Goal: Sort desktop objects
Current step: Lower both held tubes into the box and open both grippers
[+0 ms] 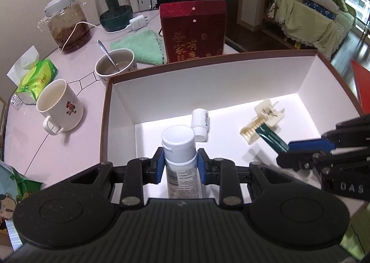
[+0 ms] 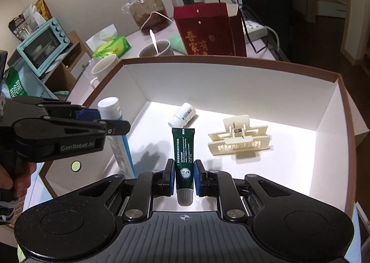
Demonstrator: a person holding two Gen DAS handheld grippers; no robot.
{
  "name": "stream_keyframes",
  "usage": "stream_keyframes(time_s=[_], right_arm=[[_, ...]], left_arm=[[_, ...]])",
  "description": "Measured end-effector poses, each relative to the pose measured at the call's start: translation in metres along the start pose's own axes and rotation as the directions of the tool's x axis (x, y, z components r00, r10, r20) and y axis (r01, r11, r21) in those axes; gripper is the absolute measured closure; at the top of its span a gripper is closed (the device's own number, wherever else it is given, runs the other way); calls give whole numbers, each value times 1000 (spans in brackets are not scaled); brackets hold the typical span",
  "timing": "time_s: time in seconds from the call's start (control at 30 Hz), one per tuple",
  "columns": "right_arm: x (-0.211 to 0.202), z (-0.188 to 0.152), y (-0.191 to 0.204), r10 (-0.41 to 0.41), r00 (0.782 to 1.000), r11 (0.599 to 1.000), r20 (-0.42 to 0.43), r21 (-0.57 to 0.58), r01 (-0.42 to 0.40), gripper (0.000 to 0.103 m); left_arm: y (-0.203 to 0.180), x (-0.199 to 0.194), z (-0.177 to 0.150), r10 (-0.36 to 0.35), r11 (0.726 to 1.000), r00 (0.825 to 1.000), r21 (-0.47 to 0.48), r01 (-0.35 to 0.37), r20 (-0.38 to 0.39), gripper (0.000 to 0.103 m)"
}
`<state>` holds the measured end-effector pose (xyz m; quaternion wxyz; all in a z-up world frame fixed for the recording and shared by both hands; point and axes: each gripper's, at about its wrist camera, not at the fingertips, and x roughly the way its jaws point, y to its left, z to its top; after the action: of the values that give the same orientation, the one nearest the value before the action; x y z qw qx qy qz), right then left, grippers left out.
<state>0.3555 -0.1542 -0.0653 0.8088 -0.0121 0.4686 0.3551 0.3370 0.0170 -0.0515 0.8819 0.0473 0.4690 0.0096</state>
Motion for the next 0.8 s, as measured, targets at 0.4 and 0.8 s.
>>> stream_keyframes(time_s=[0.4, 0.8], right_arm=[[42, 17, -4, -13, 991, 1000, -130, 24, 17, 88], [72, 21, -4, -16, 978, 999, -210, 37, 24, 88]], left_arm=[[9, 40, 15, 29, 999, 996, -24, -31, -88, 77], [13, 45, 15, 21, 999, 996, -32, -24, -92, 75]])
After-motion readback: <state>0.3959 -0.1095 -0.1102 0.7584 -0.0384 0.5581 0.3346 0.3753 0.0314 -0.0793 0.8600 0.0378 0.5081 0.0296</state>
